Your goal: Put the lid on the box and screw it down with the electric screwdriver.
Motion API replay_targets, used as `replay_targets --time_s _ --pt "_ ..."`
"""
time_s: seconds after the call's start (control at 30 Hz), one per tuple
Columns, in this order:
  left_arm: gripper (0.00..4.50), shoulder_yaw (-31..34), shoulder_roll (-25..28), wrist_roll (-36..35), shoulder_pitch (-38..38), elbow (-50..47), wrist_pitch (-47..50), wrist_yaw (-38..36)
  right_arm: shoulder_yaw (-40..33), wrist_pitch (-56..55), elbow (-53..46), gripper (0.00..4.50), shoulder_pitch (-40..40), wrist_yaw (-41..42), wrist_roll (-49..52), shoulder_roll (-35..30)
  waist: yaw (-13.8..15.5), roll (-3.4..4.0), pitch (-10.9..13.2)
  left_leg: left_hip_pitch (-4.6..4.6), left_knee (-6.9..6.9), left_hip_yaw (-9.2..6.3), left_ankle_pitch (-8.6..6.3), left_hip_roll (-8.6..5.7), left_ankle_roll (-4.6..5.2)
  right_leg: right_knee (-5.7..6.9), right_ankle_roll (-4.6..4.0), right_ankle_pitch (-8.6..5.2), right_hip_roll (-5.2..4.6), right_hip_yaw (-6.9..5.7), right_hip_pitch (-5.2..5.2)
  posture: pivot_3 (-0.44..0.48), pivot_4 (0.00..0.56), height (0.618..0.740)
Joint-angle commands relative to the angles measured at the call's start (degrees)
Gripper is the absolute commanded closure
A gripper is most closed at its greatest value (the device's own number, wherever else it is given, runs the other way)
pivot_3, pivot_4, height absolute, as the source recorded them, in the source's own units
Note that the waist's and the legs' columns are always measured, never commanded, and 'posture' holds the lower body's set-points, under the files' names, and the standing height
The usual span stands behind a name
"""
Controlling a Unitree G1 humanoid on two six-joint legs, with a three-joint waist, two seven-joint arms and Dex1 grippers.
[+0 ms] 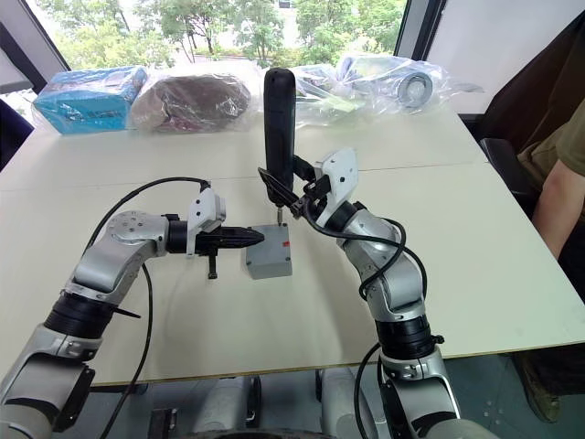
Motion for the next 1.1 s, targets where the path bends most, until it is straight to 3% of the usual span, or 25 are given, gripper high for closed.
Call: replay_targets --time_s 0.03,0.57,1.1 --pt "4.50 -0.73 0.23 1.19 0.04 0.49 0.01 -0.36 -0.03 -2.99 -1.41 2.65 -0.45 0.13 -0.27 -0.04 0.00 0.00 0.00 0.03 0.00 0.00 0.00 0.00 0.00 0.00 0.00 0.00 0.00 0.00 0.03 0.000 0.150 0.740" --pt "4.50 -0.70 0.04 1.83 0.03 0.85 -0.39 -0.61 0.74 -2.65 -1.63 2.65 -0.32 1.75 -0.22 -1.73 -0.02 0.00 0.00 0.48 -0.08 0.01 0.00 0.00 0.00 -0.06 -0.01 -0.02 0.01 0.02 0.44 0.000 0.150 0.740" --pt "4.50 -1.13 0.05 2.71 0.90 0.22 -0.50 -0.54 5.76 -2.91 4.31 2.65 4.35 1.76 -6.35 -3.94 -0.05 -0.05 -0.13 0.69 -0.08 0.00 0.00 0.01 0.00 -0.10 -0.02 -0.04 0.02 0.02 0.65 0.000 0.150 0.740"
